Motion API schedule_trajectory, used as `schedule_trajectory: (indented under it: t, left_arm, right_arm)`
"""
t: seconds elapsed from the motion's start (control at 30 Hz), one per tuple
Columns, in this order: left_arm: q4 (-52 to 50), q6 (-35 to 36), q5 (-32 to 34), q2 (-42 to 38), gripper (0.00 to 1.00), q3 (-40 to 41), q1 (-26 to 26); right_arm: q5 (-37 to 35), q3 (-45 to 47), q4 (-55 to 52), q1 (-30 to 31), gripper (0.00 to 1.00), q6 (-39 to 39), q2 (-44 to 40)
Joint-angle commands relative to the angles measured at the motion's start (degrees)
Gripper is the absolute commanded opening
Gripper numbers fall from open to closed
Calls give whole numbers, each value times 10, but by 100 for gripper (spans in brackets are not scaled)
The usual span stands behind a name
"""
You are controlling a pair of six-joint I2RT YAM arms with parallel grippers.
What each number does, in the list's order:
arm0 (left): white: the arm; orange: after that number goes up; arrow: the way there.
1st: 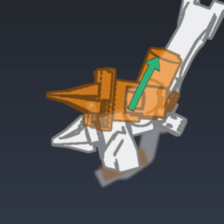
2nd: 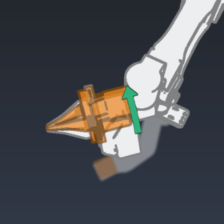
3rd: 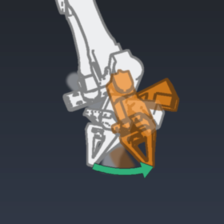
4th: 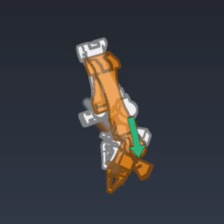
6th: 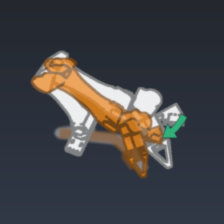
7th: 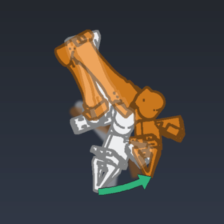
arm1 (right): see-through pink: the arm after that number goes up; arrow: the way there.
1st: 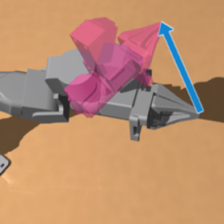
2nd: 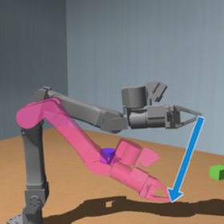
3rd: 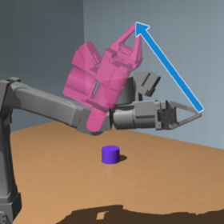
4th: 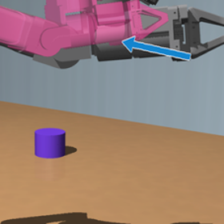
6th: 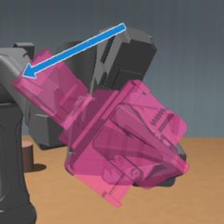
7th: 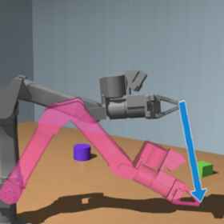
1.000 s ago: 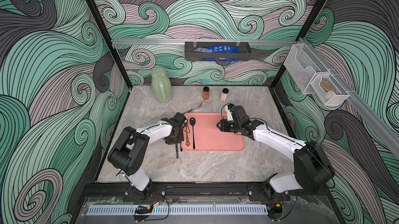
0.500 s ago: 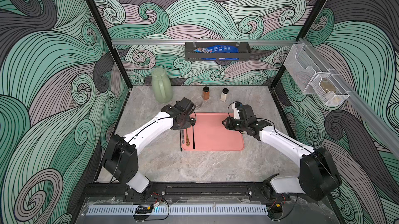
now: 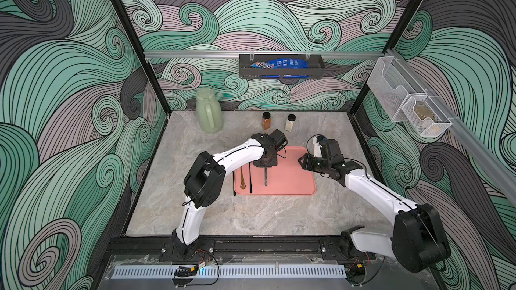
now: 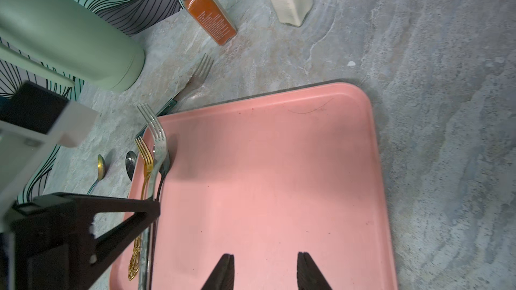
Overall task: Set the spoon and fork side by side
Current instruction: Place the fork on the tray.
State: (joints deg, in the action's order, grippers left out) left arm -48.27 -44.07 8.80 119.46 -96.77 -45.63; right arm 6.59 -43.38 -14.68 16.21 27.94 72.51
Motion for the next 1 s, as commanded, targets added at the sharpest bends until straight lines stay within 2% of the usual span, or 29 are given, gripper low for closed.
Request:
schedule_trajectory:
  t: [0.0,0.33,0.7,0.77,0.83,0.87,0.9,0.97]
  left_arm:
    - [-3,-17,-12,32,0,-34,-3]
    - [-40,-10,17,88,0,-90,1]
    - [-26,-28,22,66,1,-34,9]
    - [-24,-24,13,65,7,-29,12]
    - [-24,-15,1,63,16,-28,15]
    - [-28,-10,-2,61,24,-30,16]
    - [-36,-2,-4,54,38,-32,18]
    - [-41,13,-7,36,49,-26,23]
  right_arm:
    - [8,8,-8,-7,42,-10,-17]
    - [21,21,-5,-8,42,-7,-32]
    - [35,17,-1,-8,42,-3,-35]
    - [39,15,0,-8,42,-2,-31]
    - [40,15,0,-8,42,-1,-29]
    - [41,15,0,-8,42,-1,-29]
    - [40,14,-1,-8,42,-2,-29]
    - [39,12,-2,-8,42,-2,-30]
